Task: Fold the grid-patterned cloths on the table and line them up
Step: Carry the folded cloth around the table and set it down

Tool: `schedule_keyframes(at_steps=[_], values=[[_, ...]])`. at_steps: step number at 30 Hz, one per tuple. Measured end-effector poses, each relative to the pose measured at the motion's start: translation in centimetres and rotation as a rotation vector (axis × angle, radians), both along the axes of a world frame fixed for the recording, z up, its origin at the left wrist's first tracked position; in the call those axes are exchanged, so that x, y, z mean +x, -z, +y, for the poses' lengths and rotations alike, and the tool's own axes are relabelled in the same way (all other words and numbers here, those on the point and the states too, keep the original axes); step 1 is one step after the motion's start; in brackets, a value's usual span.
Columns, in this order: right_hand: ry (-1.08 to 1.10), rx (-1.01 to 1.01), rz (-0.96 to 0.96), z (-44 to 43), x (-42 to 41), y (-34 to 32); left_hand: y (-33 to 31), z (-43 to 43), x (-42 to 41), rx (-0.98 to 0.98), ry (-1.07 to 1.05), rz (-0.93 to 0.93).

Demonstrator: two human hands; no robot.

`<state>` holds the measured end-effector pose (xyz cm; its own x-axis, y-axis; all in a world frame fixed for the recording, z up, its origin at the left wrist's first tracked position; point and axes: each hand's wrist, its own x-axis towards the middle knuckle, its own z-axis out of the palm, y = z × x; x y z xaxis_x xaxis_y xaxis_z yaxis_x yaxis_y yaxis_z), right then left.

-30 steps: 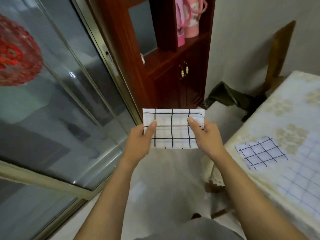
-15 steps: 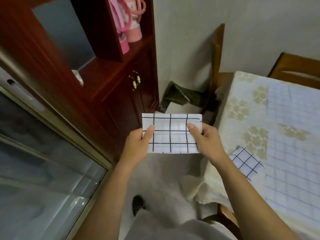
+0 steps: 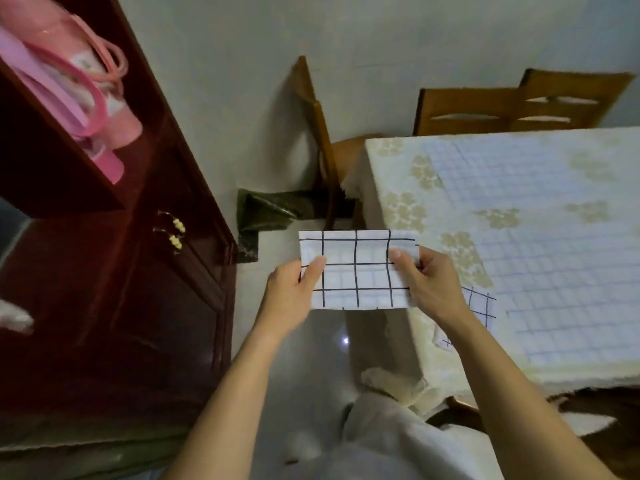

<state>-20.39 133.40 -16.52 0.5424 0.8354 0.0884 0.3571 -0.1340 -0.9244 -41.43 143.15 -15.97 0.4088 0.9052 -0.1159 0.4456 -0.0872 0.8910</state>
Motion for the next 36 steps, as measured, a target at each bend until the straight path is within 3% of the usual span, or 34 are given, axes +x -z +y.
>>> schedule_keyframes(at_steps=[6,13,17,24,29,36], values=[[0.125,0.028,0.121,3.3,4.8,2.1,1.7,5.6,6.0,-0.046,0.198,-0.022],[0.176,0.063,0.191,10.6,11.4,2.9,1.9,13.1,13.6,-0.087,0.202,0.020],[0.259,0.042,0.138,12.3,17.4,4.1,3.2,15.2,19.5,-0.151,0.207,0.012],[0.419,-0.303,0.116,8.0,24.1,10.0,8.0,16.2,27.8,-0.331,0.479,0.099],[0.587,-0.507,0.087,5.2,26.2,12.4,12.2,16.9,32.4,-0.402,0.747,0.327],[0.770,-0.757,0.256,4.6,25.0,16.0,16.4,18.4,36.9,-0.440,1.037,0.595]])
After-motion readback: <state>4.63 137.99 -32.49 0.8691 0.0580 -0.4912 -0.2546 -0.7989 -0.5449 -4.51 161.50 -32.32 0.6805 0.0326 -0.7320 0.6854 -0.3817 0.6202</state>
